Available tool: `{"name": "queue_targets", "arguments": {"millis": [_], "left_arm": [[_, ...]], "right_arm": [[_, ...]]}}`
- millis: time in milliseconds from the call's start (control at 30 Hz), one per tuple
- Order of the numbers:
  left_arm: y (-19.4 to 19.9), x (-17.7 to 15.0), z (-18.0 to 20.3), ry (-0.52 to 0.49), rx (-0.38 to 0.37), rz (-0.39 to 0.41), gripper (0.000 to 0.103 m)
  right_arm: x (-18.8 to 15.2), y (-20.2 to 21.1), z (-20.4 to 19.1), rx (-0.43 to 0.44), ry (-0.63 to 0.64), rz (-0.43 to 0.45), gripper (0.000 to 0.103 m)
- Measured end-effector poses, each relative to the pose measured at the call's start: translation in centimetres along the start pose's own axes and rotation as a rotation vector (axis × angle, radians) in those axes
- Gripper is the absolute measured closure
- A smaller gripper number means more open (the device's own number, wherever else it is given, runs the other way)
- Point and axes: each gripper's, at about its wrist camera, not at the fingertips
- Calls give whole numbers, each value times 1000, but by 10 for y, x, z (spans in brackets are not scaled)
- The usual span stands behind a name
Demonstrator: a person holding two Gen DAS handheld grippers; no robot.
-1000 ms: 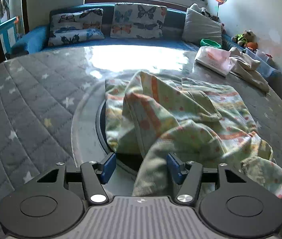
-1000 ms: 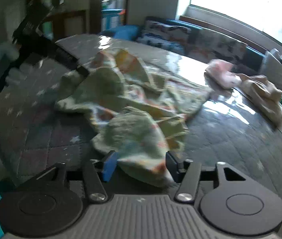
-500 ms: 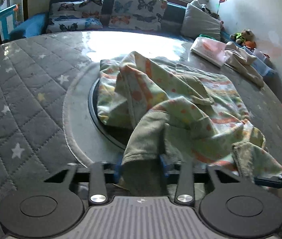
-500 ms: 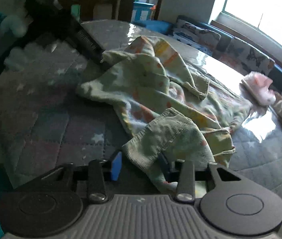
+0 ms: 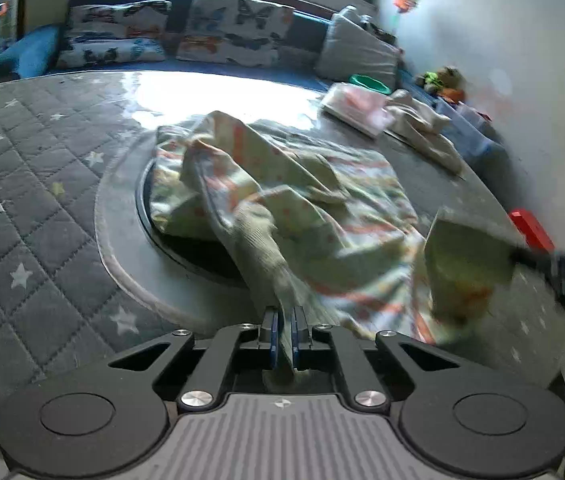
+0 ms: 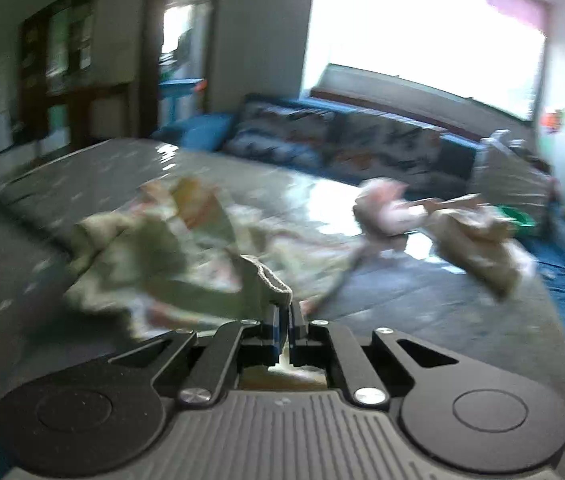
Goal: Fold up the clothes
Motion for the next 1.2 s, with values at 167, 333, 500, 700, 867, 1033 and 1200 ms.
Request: {"name": "queue_targets", "arguments": {"millis": [167, 333, 500, 700, 867, 1033, 1200], "left_arm": [[5, -18, 6, -46, -2, -27, 98], [6, -35, 9, -90, 21, -45, 90], [15, -19, -1, -66, 117, 54, 46], [-2, 3, -10, -83, 221, 141, 23], [-28, 11, -13, -93, 221, 107, 27], [-42, 9, -19, -55, 153, 22, 87], [-28, 4, -16, -35, 95, 25, 98]], "right_arm": [[-9, 5, 42, -170, -103, -12, 100], [-34, -6, 75, -322, -208, -121, 96], [-49, -14, 77, -329, -204, -165, 82], [-42, -24, 40, -150, -148, -149, 56], [-40, -38, 3, 25, -94, -180, 53], [-32, -39, -37, 139, 18, -172, 50], [-16, -51, -71, 237, 132, -154, 50]]}}
Point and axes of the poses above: each gripper's, at about its wrist camera, not at the fingertips, and y roughly against the way its jaws point, z to its right, x to its top, and after that the axes turned 6 degrees about y, right-handed
